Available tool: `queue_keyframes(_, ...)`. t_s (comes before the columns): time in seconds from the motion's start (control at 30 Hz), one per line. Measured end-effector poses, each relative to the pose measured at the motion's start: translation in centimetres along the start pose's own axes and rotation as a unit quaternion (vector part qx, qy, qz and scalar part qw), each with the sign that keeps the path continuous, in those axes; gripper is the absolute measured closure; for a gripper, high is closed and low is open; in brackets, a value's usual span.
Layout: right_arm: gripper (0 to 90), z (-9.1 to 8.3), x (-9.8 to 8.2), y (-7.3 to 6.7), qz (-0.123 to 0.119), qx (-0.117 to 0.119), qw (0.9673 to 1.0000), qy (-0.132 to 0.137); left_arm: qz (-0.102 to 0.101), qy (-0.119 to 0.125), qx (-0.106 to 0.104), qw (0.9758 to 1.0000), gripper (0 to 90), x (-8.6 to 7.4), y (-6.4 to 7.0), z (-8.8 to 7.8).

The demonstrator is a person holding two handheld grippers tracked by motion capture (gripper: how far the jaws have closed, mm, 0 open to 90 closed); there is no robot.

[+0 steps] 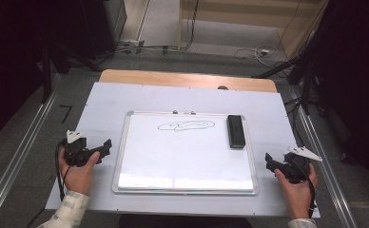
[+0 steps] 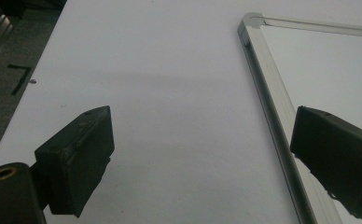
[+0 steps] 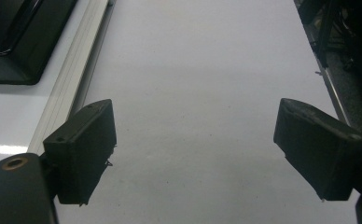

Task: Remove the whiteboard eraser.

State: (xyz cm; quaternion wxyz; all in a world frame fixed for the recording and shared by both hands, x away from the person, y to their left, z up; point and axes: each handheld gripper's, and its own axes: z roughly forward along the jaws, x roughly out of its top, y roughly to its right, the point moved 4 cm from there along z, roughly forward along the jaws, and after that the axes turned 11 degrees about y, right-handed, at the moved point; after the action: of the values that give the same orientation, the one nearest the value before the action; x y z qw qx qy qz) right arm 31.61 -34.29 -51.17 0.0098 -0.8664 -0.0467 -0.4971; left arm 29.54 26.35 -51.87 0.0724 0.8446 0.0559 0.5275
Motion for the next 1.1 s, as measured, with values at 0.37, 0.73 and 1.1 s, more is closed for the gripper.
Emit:
queue_keyframes(0.37,11.6,0.2,0.0,-0.7,0.008,0.013,0.9999,-0.007,0.001,-0.002,-0.001,1.0,6.7,-0.1,0.1,0.1)
queue_keyframes(0.73,11.7,1.1,0.9,-1.7,0.006,0.026,0.9996,-0.002,0.004,-0.005,0.0,1.0,6.7,-0.2,0.1,0.2)
queue_keyframes(1.1,12.0,2.5,2.4,-3.9,0.002,0.044,0.999,0.002,0.002,-0.001,-0.002,1.0,6.7,-0.1,0.1,0.2)
